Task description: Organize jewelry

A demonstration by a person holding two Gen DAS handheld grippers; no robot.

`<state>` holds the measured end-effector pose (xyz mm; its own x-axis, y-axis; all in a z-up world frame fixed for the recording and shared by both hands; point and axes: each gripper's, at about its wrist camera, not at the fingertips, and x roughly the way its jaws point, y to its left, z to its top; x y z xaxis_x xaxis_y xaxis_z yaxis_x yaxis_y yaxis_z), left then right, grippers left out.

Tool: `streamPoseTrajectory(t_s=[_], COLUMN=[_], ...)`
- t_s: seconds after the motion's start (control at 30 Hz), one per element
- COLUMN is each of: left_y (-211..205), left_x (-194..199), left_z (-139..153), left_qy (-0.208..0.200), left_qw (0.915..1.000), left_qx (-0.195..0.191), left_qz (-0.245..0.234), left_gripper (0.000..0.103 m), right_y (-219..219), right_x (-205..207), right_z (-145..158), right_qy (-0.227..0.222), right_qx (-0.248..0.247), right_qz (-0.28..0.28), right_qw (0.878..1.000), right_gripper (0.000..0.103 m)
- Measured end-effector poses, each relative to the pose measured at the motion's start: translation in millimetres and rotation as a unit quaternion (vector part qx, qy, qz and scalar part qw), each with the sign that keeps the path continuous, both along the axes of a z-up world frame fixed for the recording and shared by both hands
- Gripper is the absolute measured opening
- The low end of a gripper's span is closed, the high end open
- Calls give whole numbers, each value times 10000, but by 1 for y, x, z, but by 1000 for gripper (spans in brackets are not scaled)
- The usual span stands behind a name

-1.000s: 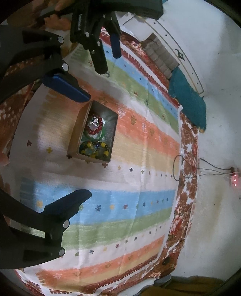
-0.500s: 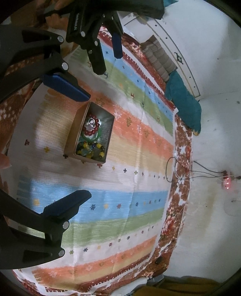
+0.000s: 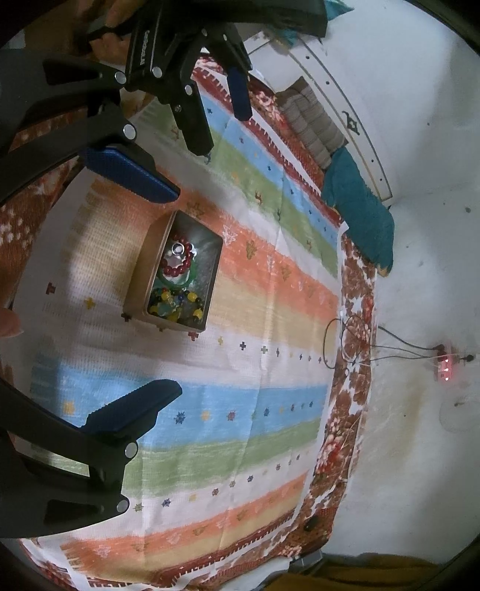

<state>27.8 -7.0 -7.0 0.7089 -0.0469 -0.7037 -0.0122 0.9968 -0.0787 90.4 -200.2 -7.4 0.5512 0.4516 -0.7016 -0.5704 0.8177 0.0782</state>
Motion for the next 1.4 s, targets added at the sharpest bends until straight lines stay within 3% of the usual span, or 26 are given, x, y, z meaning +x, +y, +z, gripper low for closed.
streamPoseTrajectory(t_s=[0.17, 0.33, 0.7, 1.4], left_y=[-1, 2, -3, -8], left_x=[-1, -2, -3, -6], left_z=[1, 2, 1, 1], left_qy=[-31, 4, -79, -155], left_qw=[10000, 9992, 9999, 9998], left_qx=[43, -369, -102, 43], left_qz=[19, -132, -31, -117], left_gripper=[97, 97, 97, 97], right_y=[-2, -2, -3, -2], right_x=[-1, -1, -2, -6], right_z=[1, 1, 2, 3], right_qy=[-19, -38, -52, -82], right_qx=[50, 63, 81, 90], right_qz=[-24, -29, -31, -53], right_qw=[10000, 10000, 9999, 9999], right_gripper=[97, 97, 97, 97])
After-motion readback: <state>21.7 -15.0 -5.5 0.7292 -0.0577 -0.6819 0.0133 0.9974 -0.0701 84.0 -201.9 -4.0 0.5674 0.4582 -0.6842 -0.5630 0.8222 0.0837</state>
